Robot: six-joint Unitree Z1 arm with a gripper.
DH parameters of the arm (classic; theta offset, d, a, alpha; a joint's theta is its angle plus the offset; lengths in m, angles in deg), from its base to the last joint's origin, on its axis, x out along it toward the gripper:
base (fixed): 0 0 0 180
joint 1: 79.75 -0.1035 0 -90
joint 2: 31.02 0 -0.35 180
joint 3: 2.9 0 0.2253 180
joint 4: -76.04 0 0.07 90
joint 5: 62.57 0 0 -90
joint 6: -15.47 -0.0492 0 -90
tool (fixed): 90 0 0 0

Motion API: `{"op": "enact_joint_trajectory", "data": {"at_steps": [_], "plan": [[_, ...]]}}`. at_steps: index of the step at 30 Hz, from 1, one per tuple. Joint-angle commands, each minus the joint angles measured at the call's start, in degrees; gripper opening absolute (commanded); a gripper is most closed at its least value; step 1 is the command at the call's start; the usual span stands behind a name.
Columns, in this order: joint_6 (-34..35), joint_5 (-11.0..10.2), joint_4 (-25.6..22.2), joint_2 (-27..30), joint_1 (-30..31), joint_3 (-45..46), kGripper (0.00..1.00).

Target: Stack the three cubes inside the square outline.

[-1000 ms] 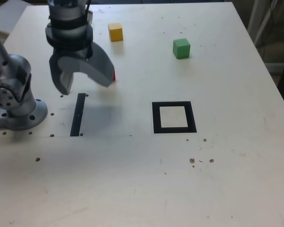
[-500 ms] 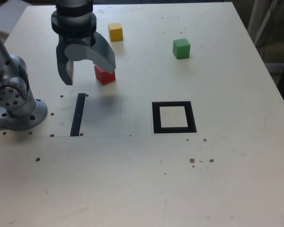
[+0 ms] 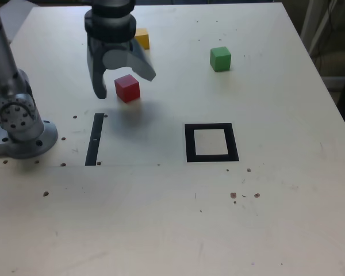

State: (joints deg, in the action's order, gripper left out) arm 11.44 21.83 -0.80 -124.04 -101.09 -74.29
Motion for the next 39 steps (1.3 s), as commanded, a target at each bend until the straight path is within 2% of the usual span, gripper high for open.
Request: {"op": "enact_joint_trajectory", "data": {"at_steps": [1, 9, 23, 39], "plan": [[0.88, -0.49, -0.55, -1.27, -0.28, -0.73, 0.99], [4.36, -2.73, -1.77, -3.53, -2.92, -1.60, 0.97], [0.88, -0.85, 1.10, -8.19, -7.02, -2.04, 0.97], [0.49, -0.47, 5.41, -10.22, -9.80, -1.31, 0.90]]}}
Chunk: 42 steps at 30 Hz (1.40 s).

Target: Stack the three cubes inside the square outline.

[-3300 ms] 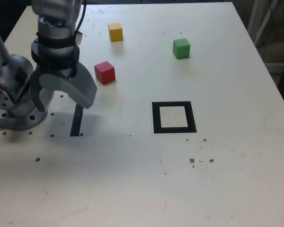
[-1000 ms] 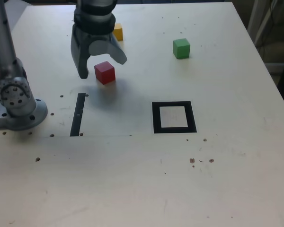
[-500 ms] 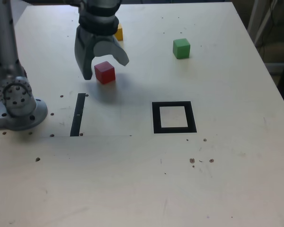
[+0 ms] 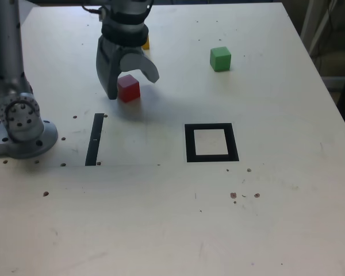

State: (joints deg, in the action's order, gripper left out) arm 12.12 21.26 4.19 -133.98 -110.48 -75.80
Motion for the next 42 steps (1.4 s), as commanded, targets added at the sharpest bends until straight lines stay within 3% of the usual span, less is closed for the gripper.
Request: {"op": "enact_joint_trajectory", "data": {"at_steps": [1, 14, 26, 36, 42], "plan": [[-0.27, 0.13, 0.65, -0.27, -0.66, 0.30, 0.89], [-1.31, 0.26, 2.19, -0.31, -2.93, 1.99, 0.82], [-1.04, 0.71, 6.55, 1.87, -2.77, 4.56, 0.34], [-1.20, 0.31, 6.44, 2.15, -2.06, 5.12, 0.10], [-1.32, 0.36, 5.39, 2.70, -1.26, 4.73, 0.10]]}}
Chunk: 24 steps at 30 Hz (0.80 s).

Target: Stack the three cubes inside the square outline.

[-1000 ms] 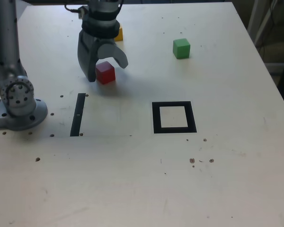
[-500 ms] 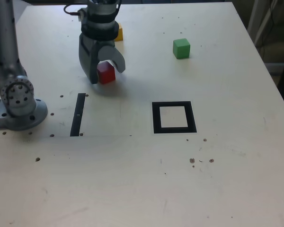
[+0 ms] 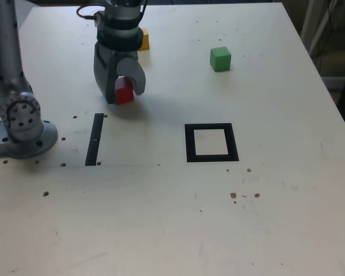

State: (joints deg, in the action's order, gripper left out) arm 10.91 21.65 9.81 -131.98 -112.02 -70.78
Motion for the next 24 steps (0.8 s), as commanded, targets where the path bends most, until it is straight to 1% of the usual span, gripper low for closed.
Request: {"op": "enact_joint_trajectory", "data": {"at_steps": [1, 7, 12, 15, 18, 21, 24], "plan": [[-0.16, 0.02, -0.38, 0.92, 0.53, -0.41, 0.10], [-0.51, 0.63, -1.52, 2.48, 3.88, -1.39, 0.10], [0.86, 1.78, -6.41, 3.60, 10.64, -5.19, 0.10], [2.66, 1.96, -9.57, 3.86, 14.63, -7.96, 0.10], [5.49, 1.91, -13.15, 3.86, 20.04, -11.39, 0.10], [7.64, 1.94, -14.70, 3.63, 24.25, -13.48, 0.10], [8.62, 2.39, -14.90, 3.07, 27.06, -14.89, 0.10]]}}
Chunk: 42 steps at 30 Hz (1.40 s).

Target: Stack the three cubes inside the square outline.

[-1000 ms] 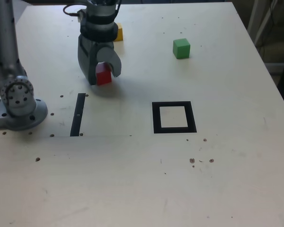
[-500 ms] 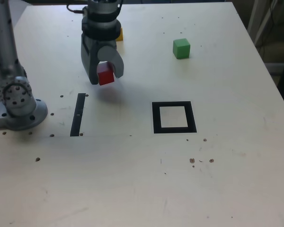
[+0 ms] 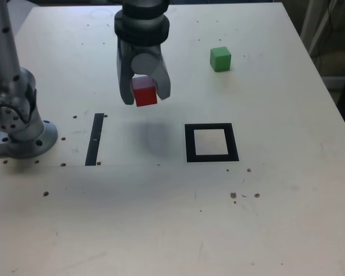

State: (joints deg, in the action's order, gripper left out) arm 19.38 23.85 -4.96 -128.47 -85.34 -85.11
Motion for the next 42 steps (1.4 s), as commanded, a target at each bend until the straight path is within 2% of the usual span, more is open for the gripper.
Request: {"op": "enact_joint_trajectory", "data": {"at_steps": [1, 5, 17, 28, 42], "plan": [[0.33, 0.40, -0.15, -0.68, 1.10, -1.02, 0.10], [1.03, 1.16, -1.10, -2.09, 3.15, -3.22, 0.10], [1.86, 1.20, -2.88, -9.54, 8.88, -12.71, 0.10], [1.94, 1.29, -3.23, -14.79, 10.89, -18.17, 0.10], [2.16, 1.03, -0.36, -20.14, 11.83, -20.05, 0.10]]}}
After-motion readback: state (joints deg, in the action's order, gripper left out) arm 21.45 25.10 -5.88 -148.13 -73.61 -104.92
